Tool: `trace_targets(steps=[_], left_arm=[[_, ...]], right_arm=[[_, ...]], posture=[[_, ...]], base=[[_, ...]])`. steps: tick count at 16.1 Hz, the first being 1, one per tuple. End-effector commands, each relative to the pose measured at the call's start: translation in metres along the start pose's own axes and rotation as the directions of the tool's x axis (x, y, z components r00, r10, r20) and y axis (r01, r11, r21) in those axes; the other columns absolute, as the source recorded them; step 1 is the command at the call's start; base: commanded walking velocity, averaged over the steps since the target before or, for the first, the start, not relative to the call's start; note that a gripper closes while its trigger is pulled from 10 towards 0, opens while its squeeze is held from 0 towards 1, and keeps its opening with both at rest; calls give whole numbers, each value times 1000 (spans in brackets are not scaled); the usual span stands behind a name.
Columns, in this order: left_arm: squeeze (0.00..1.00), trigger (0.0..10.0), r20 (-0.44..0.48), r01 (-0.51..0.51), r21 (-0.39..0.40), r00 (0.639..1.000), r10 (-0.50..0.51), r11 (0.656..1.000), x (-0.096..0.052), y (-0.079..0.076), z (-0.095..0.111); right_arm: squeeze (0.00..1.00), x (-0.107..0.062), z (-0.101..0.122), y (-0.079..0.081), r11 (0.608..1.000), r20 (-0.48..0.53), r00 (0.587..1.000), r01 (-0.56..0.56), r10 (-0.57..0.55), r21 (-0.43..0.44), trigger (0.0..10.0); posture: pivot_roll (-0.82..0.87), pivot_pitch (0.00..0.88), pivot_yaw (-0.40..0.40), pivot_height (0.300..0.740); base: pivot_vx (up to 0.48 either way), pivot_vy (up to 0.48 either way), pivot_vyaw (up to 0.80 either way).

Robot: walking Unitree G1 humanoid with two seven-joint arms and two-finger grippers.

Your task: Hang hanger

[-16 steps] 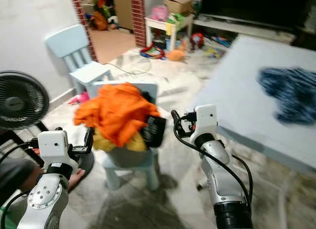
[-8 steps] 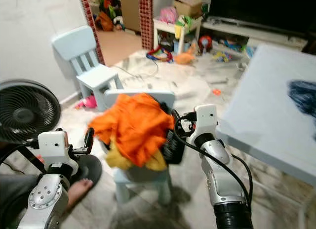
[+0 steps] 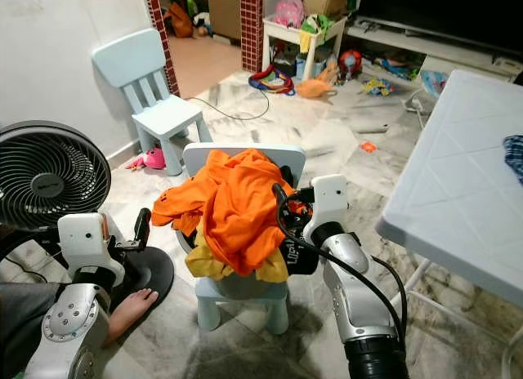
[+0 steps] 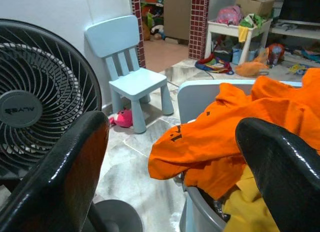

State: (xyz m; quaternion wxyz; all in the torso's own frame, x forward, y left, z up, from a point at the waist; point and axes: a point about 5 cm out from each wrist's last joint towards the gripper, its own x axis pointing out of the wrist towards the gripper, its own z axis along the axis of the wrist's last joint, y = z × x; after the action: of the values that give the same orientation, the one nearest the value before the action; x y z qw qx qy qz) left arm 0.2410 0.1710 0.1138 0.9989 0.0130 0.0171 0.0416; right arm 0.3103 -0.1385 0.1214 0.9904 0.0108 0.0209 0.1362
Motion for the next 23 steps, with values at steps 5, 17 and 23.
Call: trace_targets(steps=[5, 17, 23], left_arm=[[0, 10000, -22, -11, -31, 1000, 10, 999, -1, 2, -1], [0, 10000, -17, 12, -49, 1000, -13, 999, -1, -2, -1], [0, 10000, -4, -30, -56, 1000, 30, 998, 1, 1, 0]], right_arm=[[0, 3, 6, -1, 1000, 12, 1000, -2, 2, -11, 10000], [0, 2, 6, -1, 1000, 11, 1000, -5, 5, -17, 10000], [0, 2, 6, -3, 1000, 8, 1000, 1, -1, -20, 10000]], posture=[[-22, 39, -13, 740], [-33, 43, -15, 740], [-38, 46, -14, 740]], base=[[0, 0, 0], [0, -322, 0], [0, -174, 0]])
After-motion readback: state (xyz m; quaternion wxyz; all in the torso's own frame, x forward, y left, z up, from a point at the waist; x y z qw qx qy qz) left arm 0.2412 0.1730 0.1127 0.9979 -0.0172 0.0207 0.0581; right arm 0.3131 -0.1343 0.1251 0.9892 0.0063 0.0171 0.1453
